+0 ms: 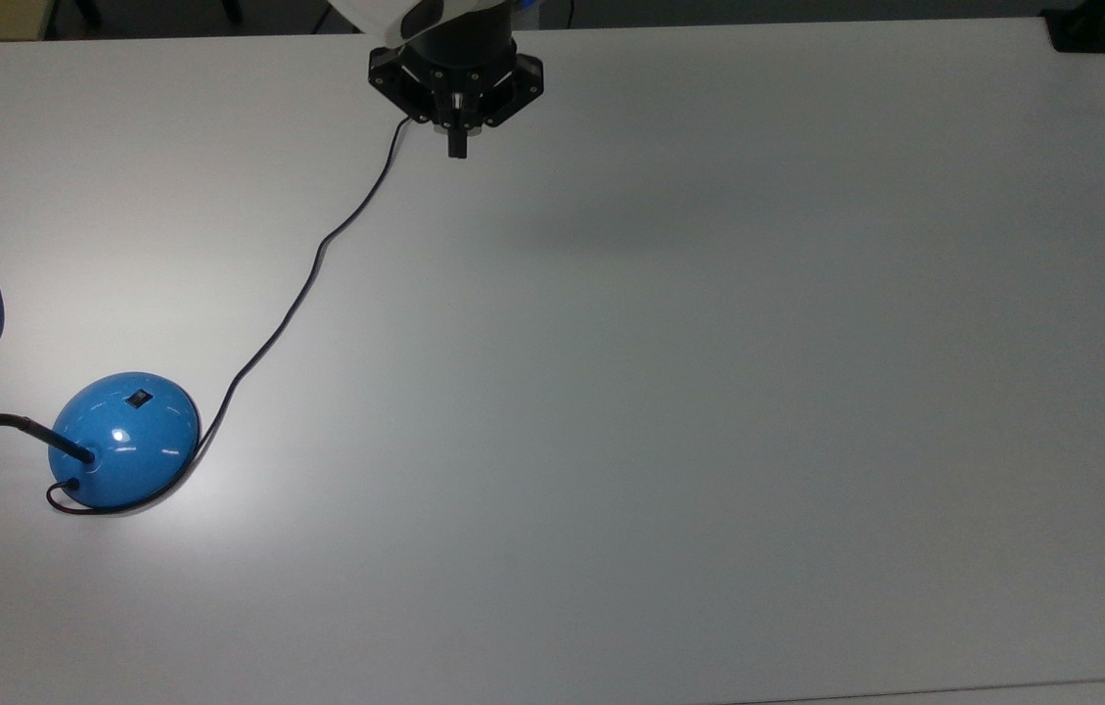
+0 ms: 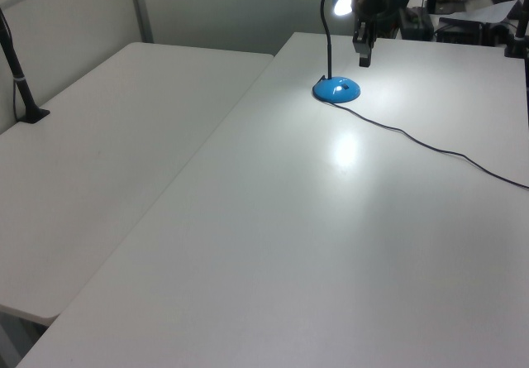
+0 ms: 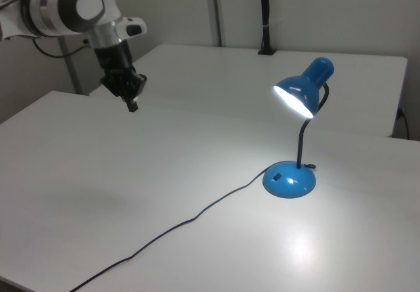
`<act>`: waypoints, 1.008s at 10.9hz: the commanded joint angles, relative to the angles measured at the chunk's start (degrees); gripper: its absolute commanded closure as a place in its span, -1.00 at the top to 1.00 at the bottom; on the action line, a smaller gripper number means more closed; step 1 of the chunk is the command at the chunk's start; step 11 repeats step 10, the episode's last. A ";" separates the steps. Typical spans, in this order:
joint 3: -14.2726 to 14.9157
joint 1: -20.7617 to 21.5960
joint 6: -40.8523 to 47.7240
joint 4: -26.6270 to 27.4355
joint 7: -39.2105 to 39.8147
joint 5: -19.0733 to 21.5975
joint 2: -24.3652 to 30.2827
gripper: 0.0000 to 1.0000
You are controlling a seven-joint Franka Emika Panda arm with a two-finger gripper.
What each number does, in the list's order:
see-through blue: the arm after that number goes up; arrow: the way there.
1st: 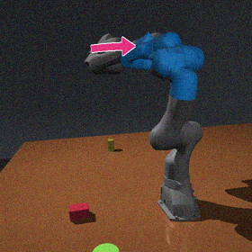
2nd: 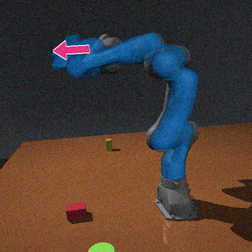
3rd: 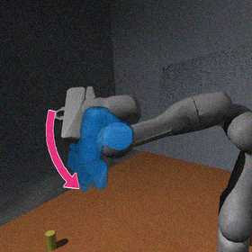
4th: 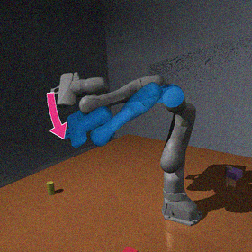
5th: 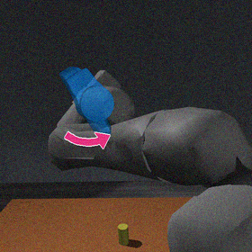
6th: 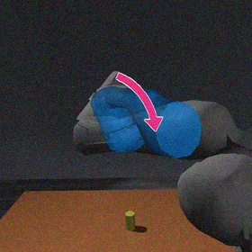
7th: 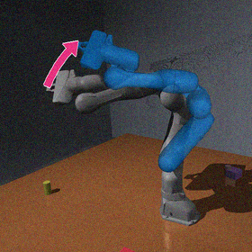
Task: Turn on the lamp
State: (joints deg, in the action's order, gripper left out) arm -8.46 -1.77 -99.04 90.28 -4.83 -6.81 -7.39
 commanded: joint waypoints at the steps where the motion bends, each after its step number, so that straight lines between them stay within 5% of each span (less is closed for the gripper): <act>1: 5.44 7.36 5.42 -0.02 2.20 0.39 3.07 -0.04; 4: 8.90 12.22 7.62 0.33 1.59 0.39 4.84 1.00; 11: 8.81 11.79 10.97 -0.11 0.26 0.22 5.02 1.00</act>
